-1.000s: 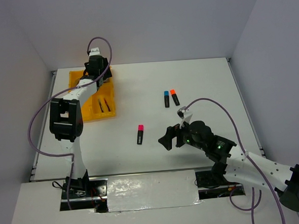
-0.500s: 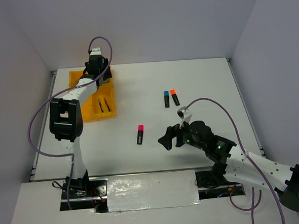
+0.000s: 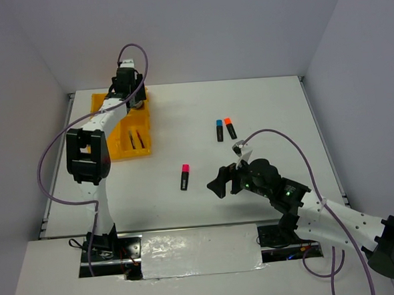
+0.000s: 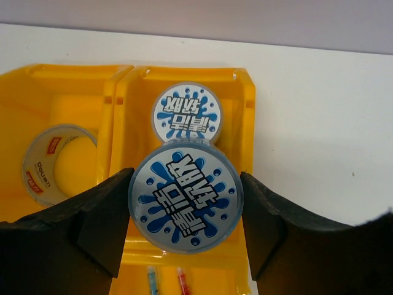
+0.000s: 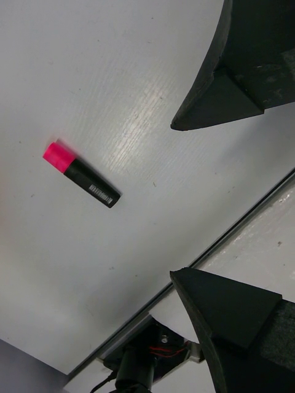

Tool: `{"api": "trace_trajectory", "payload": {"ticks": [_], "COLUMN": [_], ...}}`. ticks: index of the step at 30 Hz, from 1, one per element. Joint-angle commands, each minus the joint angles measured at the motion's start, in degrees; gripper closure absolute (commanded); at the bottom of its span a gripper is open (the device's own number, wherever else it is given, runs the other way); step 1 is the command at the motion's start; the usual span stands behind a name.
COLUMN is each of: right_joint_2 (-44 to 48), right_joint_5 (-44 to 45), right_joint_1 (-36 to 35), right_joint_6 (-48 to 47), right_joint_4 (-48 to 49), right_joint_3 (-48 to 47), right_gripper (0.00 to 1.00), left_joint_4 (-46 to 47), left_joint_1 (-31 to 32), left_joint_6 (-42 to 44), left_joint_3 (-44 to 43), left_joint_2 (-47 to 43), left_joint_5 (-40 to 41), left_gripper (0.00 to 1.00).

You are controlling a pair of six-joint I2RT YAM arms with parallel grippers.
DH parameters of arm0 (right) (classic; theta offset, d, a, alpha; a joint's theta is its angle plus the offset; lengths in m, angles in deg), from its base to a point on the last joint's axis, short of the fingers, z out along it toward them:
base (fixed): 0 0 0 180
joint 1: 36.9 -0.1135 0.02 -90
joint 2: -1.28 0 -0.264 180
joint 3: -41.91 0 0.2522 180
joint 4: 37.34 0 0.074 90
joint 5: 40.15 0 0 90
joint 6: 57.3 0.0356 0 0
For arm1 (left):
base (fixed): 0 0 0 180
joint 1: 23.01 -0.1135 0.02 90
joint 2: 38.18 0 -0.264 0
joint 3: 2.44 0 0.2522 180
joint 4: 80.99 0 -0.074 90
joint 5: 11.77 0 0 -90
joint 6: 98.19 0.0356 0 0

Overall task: Sort the stationery into containers
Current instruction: Place the stationery in the storage box.

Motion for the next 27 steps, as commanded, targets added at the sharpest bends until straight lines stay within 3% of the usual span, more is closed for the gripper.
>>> {"api": "trace_trajectory", "payload": {"ticks": [1,2,4,5,11,12,13,15,27], "right_joint_2": [1.2,1.3,1.0,0.8,-2.0,-2.1,-2.1,-2.1,-1.0], "right_joint_5": [0.3,0.4,0.6,0.6,-0.5,-0.5,-0.5,-0.5,-0.9], "right_joint_1": [-0.1,0.0,-0.1,0.0,0.0,0.0,0.0,-0.1,0.0], "right_joint_6": [-0.8,-0.9,-1.1,-1.1,-1.1,-1.1,-1.1,-1.0,-0.4], "right_joint_4": [0.8,0.8,0.9,1.0,2.3,2.4,2.5,2.6,2.9], "right_joint_3": [0.3,0.3,0.3,0.3,-0.6,-0.6,-0.6,-0.5,0.3], "right_gripper": [0.00,0.00,0.00,0.00,0.00,0.00,0.00,0.00,0.00], "left_joint_4": [2.0,1.7,1.7,2.0,2.6,2.7,3.3,4.0,5.5], "left_joint_1": [-1.0,-1.0,-1.4,-1.4,-1.4,-1.5,-1.5,-1.5,-1.5], "left_joint_6": [2.2,2.5,2.6,2.5,2.5,2.3,1.6,1.2,0.1], "left_joint_3": [-3.7,-4.1,-4.0,-3.2,-1.5,-1.3,-0.5,0.5,4.5], "left_joint_2": [2.0,2.6,2.6,2.5,1.0,0.6,0.2,-1.4,-5.0], "left_joint_5": [-1.5,-1.3,-2.6,-2.7,-2.7,-2.6,-2.1,-2.4,-1.7], "left_gripper": [0.96,0.87,0.81,0.73,0.56,0.60,0.85,0.95,0.97]}}
